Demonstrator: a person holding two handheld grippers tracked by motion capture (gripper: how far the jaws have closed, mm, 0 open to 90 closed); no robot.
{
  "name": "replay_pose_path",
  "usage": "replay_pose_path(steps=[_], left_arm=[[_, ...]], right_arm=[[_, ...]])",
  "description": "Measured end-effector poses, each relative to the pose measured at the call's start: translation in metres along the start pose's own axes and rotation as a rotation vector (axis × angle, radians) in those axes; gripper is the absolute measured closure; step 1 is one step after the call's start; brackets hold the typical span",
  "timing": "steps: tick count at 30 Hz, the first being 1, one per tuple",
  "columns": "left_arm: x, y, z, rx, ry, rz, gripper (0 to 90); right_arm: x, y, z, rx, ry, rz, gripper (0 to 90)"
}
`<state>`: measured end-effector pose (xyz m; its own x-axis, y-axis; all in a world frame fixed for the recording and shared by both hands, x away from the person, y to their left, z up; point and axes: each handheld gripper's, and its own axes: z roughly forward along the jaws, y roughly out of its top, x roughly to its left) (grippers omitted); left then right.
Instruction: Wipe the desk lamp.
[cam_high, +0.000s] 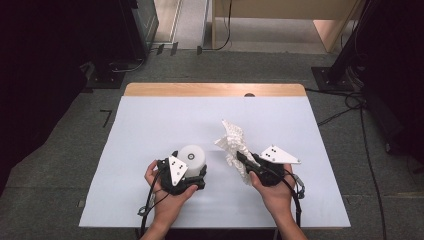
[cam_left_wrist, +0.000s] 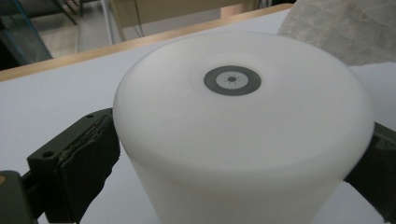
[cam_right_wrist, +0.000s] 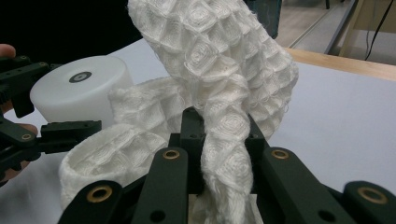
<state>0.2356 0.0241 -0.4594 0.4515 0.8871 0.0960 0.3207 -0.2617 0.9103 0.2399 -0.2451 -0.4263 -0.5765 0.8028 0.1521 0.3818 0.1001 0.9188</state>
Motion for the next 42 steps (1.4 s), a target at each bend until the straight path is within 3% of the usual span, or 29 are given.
replay_pose_path(steps=[3,6,9,14,17,20,24,28,31,37,42], left_arm=[[-0.001,0.001,0.0,0.003,0.0,-0.016,1.6],[0.002,0.001,0.001,0.011,-0.04,-0.046,7.3],[0.007,0.0,0.001,0.007,-0.063,-0.054,7.9],[0.019,0.001,0.002,-0.001,-0.138,-0.06,8.4],[0.029,0.002,0.002,-0.014,-0.231,-0.08,8.4],[0.038,0.005,0.0,-0.041,-0.366,-0.112,8.4],[0.037,0.01,-0.002,-0.039,-0.525,-0.09,8.5],[0.025,0.011,-0.002,-0.023,-0.596,-0.052,8.4],[0.021,0.015,-0.002,-0.027,-0.653,-0.081,8.4],[0.034,0.021,-0.008,-0.051,-0.661,-0.145,8.5],[0.049,0.024,-0.011,-0.073,-0.645,-0.182,8.5]], right_arm=[[0.002,-0.001,0.002,0.004,0.004,-0.004,77.8],[0.003,-0.003,0.004,0.012,0.008,-0.009,77.8],[0.005,-0.004,0.005,0.017,0.016,-0.011,77.8],[0.006,-0.003,0.005,0.015,0.025,-0.012,77.8],[0.01,-0.001,0.003,0.006,0.035,-0.012,77.8],[0.018,0.004,0.001,-0.016,0.064,-0.033,77.9],[0.031,0.01,-0.002,-0.046,0.1,-0.062,77.8],[0.039,0.015,-0.007,-0.086,0.118,-0.063,77.8],[0.043,0.015,-0.008,-0.097,0.124,-0.064,77.8],[0.049,0.005,0.003,-0.054,0.133,-0.075,77.8],[0.052,-0.006,0.016,0.022,0.147,-0.08,77.8]])
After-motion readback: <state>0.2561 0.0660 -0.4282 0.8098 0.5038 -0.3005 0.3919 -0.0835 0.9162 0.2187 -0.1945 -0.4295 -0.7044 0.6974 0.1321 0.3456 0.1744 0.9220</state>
